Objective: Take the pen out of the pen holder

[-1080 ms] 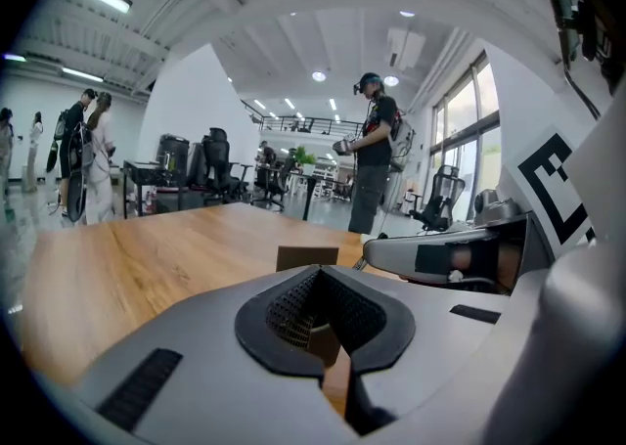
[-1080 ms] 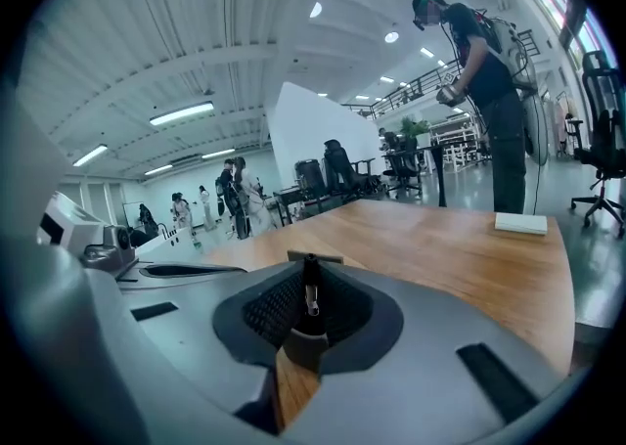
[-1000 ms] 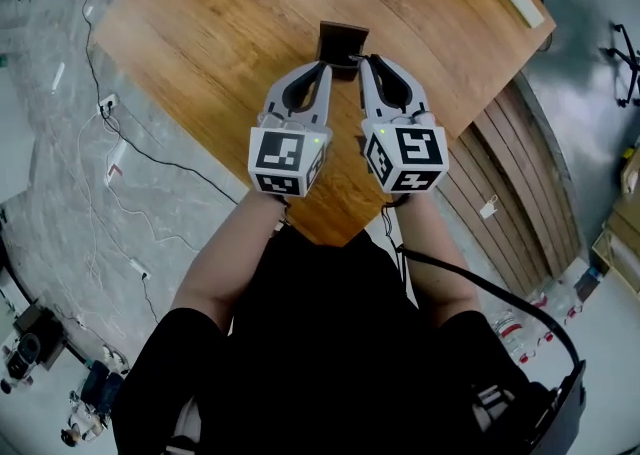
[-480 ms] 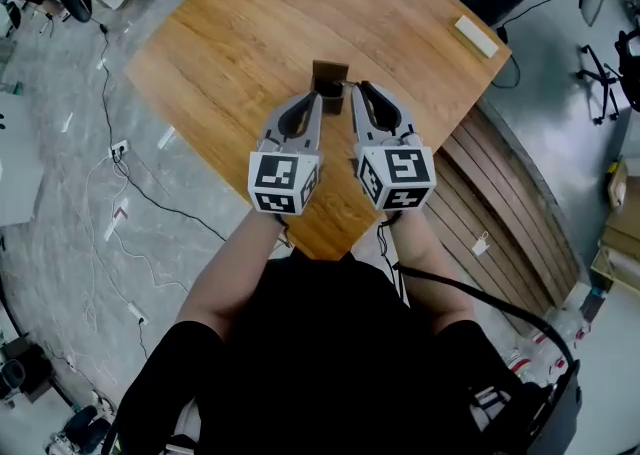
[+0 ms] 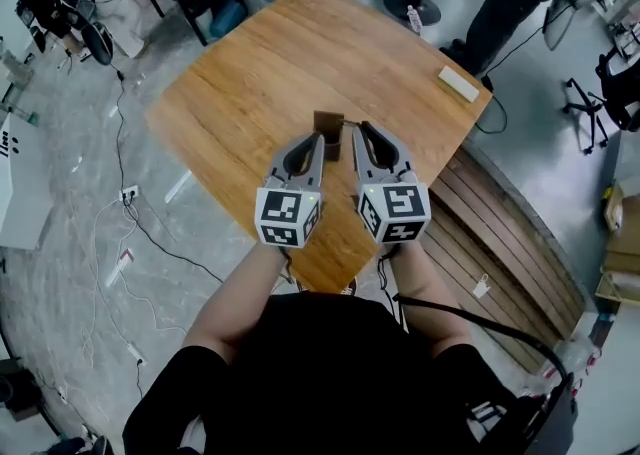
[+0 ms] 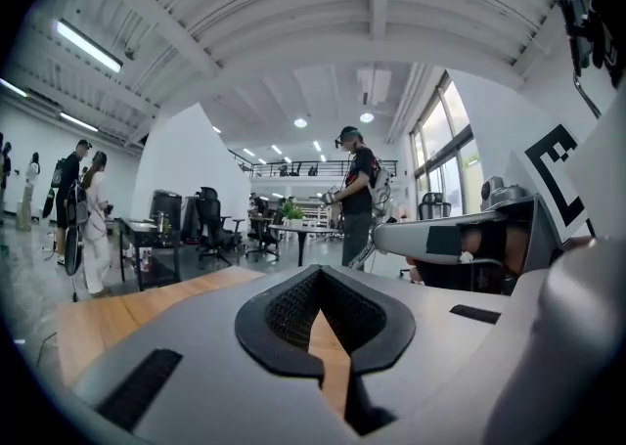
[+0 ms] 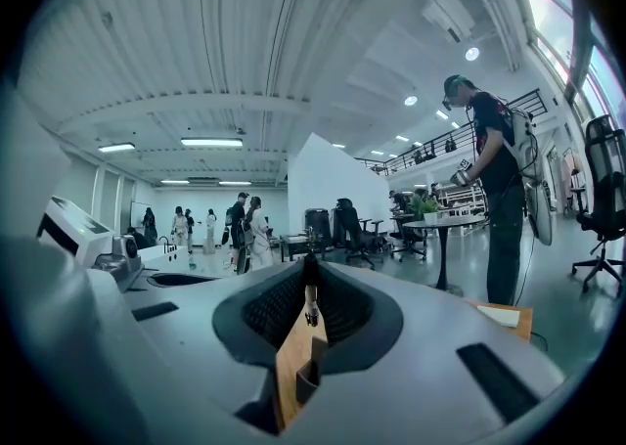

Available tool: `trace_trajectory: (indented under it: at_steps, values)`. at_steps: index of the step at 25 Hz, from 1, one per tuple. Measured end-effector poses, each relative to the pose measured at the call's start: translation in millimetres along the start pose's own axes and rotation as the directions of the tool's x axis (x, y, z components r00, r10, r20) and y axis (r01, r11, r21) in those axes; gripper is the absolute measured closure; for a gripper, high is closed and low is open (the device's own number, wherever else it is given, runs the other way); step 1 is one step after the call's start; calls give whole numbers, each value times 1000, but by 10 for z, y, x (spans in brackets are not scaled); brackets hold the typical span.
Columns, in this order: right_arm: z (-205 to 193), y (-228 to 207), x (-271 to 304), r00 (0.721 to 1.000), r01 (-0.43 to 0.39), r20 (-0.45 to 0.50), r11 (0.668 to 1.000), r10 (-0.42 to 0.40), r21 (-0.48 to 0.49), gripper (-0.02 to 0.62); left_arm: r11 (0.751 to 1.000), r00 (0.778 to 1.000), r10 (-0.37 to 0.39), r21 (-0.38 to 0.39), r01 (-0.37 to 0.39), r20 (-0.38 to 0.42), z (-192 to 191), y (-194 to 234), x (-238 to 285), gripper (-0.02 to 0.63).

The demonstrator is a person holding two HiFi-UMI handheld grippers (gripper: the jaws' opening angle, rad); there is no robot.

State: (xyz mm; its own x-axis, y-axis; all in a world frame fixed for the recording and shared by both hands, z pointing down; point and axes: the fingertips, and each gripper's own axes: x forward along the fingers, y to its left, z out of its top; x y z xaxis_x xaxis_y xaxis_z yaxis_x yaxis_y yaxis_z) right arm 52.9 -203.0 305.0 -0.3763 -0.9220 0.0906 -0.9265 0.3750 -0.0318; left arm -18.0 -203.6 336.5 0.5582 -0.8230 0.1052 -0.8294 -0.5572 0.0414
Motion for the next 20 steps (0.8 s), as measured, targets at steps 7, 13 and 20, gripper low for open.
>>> trace_trajectory:
  at_steps: [7, 13, 20]
  values:
    - [73, 7, 15, 1000, -1, 5, 1000, 1, -13, 554, 1000, 1000, -2, 23, 2, 4, 79, -1, -12, 606]
    - [-83, -40, 171, 1000, -4, -30, 1000, 4, -4, 554, 1000, 1000, 0, 3, 1, -22, -64, 89, 111, 606]
    - [-542, -131, 484, 995, -14, -100, 1000, 17, 24, 554, 999, 997, 10, -49, -14, -78, -476, 325, 370, 606]
